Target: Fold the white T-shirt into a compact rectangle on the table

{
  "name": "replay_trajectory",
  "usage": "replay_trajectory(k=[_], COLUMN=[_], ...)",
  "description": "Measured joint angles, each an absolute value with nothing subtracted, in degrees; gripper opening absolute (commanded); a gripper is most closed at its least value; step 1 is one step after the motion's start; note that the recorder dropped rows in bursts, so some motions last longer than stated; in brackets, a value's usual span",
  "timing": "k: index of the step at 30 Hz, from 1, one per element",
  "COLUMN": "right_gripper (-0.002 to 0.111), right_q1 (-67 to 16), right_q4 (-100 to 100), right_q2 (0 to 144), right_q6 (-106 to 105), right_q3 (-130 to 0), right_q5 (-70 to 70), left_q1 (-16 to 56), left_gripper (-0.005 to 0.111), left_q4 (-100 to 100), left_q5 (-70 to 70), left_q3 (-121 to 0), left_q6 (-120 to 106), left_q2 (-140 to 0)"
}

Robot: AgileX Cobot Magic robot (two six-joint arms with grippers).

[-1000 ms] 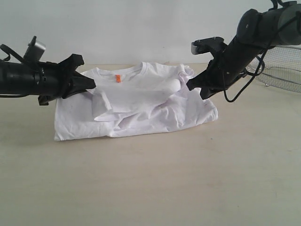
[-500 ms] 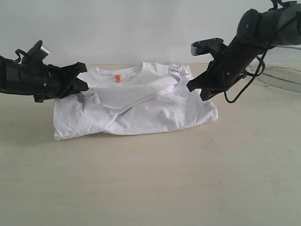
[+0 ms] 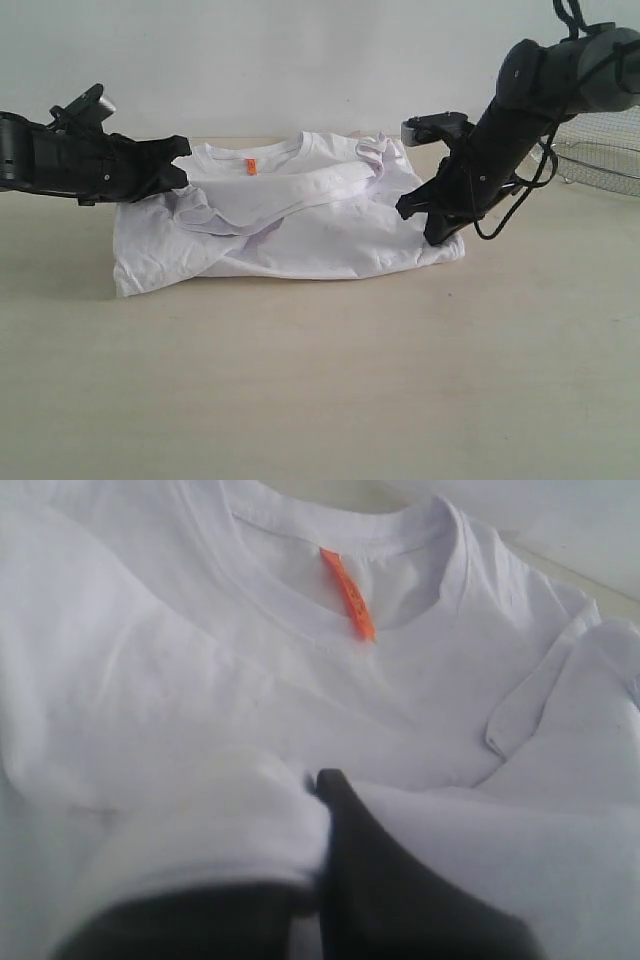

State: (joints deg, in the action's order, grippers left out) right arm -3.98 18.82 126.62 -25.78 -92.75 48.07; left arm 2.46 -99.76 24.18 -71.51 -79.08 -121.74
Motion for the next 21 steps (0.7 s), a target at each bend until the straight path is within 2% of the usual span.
replay_trajectory(k=[14, 15, 17, 18, 20, 21], right_gripper=[0.0, 0.0, 0.0, 0.0, 0.0, 0.0], right_q1=[-4.19, -4.19, -4.19, -4.19, -4.19, -4.19], right_q4=[10.72, 10.83, 11.07, 11.07, 11.07, 11.07], right_q2=[128.47, 128.47, 128.47, 128.47, 128.47, 128.47], right_q6=[-14.54, -15.07, -15.5, -15.61, -15.85, -15.95], right_q3=[-92.85, -92.85, -92.85, -92.85, -92.85, -92.85], right_q5=[45.39, 45.28, 45.28, 45.28, 45.28, 45.28], left_q1=[2.46, 2.46, 2.46, 2.46, 2.46, 2.46], left_gripper=[0.007, 0.01, 0.033, 0.055, 0.071, 0.068], left_q4=[-95.25, -95.12, -95.12, -95.12, -95.12, -95.12], left_q5=[20.15, 20.15, 20.55, 20.82, 21.36, 21.22], left_q3=[-71.63, -71.63, -71.63, -71.63, -71.63, -71.76], left_q6=[-79.12, -79.12, -79.12, -79.12, -79.12, -78.95], left_q2=[-122.61, -122.61, -122.61, -122.61, -122.61, -122.61])
